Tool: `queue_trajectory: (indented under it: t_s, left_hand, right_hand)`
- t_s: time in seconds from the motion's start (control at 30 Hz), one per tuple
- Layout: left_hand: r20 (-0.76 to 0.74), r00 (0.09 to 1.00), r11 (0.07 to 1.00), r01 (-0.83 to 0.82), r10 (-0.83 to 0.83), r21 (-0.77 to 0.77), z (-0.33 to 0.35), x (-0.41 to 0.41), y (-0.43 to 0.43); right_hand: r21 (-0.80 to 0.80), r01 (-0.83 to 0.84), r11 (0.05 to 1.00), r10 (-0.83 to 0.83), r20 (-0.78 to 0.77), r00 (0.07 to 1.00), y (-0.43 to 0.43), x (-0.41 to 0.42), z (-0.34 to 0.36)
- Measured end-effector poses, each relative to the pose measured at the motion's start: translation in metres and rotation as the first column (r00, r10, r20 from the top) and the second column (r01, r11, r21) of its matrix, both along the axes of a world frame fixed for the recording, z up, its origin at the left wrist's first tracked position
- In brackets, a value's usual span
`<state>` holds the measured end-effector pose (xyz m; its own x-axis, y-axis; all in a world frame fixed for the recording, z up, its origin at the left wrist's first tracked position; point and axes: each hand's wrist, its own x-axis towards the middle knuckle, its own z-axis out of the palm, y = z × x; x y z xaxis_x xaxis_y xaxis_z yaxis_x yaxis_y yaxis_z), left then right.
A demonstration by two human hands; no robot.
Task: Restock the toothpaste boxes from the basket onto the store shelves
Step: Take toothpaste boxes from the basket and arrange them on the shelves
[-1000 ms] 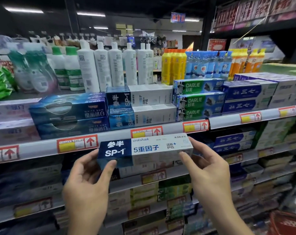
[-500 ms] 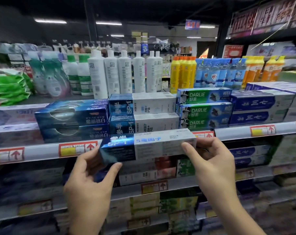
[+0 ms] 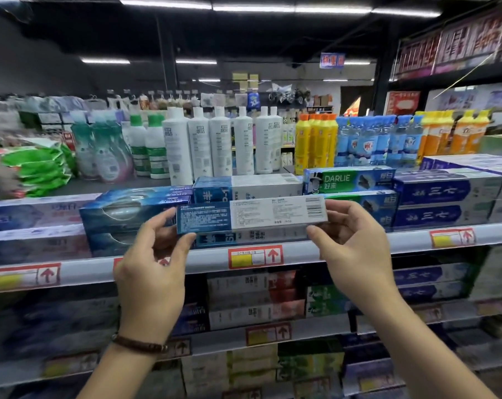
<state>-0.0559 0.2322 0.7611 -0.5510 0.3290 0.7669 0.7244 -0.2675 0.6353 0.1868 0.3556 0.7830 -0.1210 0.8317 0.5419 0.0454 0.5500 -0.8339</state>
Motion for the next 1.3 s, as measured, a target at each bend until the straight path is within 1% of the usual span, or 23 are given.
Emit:
queue_trajectory:
  t_s: [0.13,0.23,0.3,0.4,0.5,0.6,0.8,0.87,0.97,1.03,1.13,1.3]
  left_hand:
    - [-0.097,0.992,0.996,-0.087,0.085,-0.015,0.017,-0.005,0.011]
    - [-0.175,0.975,0.987,-0.150,0.138,-0.058,0.029,-0.011,0.020]
    - [-0.225,0.961,0.977,-0.187,0.162,-0.098,0.037,-0.018,0.026]
    - [-0.283,0.947,0.969,-0.197,0.149,-0.147,0.045,-0.027,0.031]
    - [-0.381,0.918,0.969,-0.186,0.112,-0.164,0.049,-0.034,0.035]
    - [-0.444,0.893,0.966,-0.179,0.080,-0.186,0.052,-0.045,0.042]
    - [-0.558,0.826,0.948,-0.240,0.085,-0.211,0.051,-0.059,0.054]
    - [-0.597,0.797,0.942,-0.262,0.090,-0.208,0.048,-0.062,0.056]
    - [-0.674,0.732,0.937,-0.298,0.101,-0.183,0.044,-0.066,0.058]
    - [-0.695,0.711,0.940,-0.300,0.107,-0.162,0.042,-0.067,0.060]
    - [-0.697,0.707,0.944,-0.298,0.120,-0.140,0.040,-0.068,0.061]
    - [-0.721,0.666,0.914,-0.388,0.191,-0.117,0.039,-0.070,0.063]
  right_hand:
    - [0.073,0.074,0.995,-0.075,0.020,0.997,0.014,-0.005,0.010]
    - [0.155,0.131,0.979,-0.145,0.082,0.986,0.024,-0.007,0.020]
    - [0.181,0.147,0.973,-0.172,0.132,0.976,0.032,-0.007,0.028]
    - [0.217,0.142,0.966,-0.188,0.212,0.959,0.043,-0.007,0.036]
    - [0.253,0.134,0.958,-0.201,0.264,0.943,0.051,-0.010,0.039]
    - [0.296,0.137,0.945,-0.229,0.303,0.925,0.058,-0.014,0.038]
    - [0.398,0.159,0.904,-0.310,0.350,0.884,0.075,-0.021,0.031]
    - [0.451,0.163,0.877,-0.350,0.370,0.860,0.080,-0.024,0.029]
    - [0.517,0.180,0.837,-0.430,0.417,0.801,0.082,-0.026,0.026]
    - [0.532,0.195,0.824,-0.465,0.438,0.769,0.081,-0.027,0.023]
    - [0.549,0.217,0.808,-0.499,0.440,0.746,0.079,-0.028,0.023]
    - [0.574,0.239,0.783,-0.542,0.444,0.714,0.079,-0.029,0.024]
